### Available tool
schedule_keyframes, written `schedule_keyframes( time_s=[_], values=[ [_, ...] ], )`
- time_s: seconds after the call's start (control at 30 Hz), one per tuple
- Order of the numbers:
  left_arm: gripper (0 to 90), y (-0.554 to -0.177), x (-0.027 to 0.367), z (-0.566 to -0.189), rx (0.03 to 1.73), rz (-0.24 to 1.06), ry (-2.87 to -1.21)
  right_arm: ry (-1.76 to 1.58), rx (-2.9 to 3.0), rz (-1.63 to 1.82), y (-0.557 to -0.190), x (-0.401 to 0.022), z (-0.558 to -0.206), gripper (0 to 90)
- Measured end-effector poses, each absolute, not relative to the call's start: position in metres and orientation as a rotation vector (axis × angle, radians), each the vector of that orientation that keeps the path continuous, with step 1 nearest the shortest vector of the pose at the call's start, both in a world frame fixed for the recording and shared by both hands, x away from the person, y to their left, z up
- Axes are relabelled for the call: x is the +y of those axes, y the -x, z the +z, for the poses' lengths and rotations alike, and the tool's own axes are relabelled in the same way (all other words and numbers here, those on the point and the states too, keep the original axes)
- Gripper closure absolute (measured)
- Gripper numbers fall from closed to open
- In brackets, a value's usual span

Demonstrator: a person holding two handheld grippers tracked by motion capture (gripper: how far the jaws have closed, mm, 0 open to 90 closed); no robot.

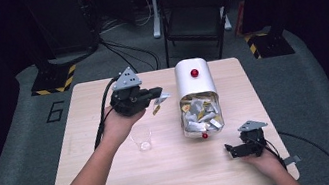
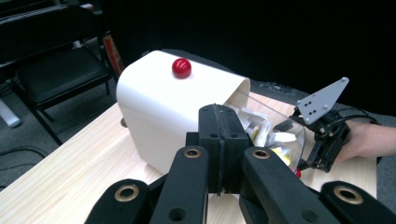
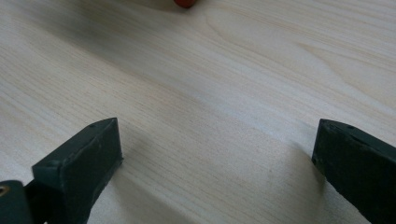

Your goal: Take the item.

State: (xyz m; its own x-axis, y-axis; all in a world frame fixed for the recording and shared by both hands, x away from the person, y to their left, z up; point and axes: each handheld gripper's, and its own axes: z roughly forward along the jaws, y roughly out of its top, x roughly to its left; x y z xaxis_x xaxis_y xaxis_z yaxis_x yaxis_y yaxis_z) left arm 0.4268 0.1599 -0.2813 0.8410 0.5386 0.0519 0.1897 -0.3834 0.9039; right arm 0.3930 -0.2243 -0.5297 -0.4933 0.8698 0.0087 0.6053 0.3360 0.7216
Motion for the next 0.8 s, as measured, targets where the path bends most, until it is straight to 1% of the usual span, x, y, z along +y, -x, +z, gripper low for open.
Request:
schedule_keyframes(
  time_s=[0.8],
  values=[
    [90.0, -0.424, 0.195, -0.299, 0.613, 0.424, -1.977, -1.302, 2.228, 0.956, -0.393, -0.224, -0.53, 0.8]
  ],
)
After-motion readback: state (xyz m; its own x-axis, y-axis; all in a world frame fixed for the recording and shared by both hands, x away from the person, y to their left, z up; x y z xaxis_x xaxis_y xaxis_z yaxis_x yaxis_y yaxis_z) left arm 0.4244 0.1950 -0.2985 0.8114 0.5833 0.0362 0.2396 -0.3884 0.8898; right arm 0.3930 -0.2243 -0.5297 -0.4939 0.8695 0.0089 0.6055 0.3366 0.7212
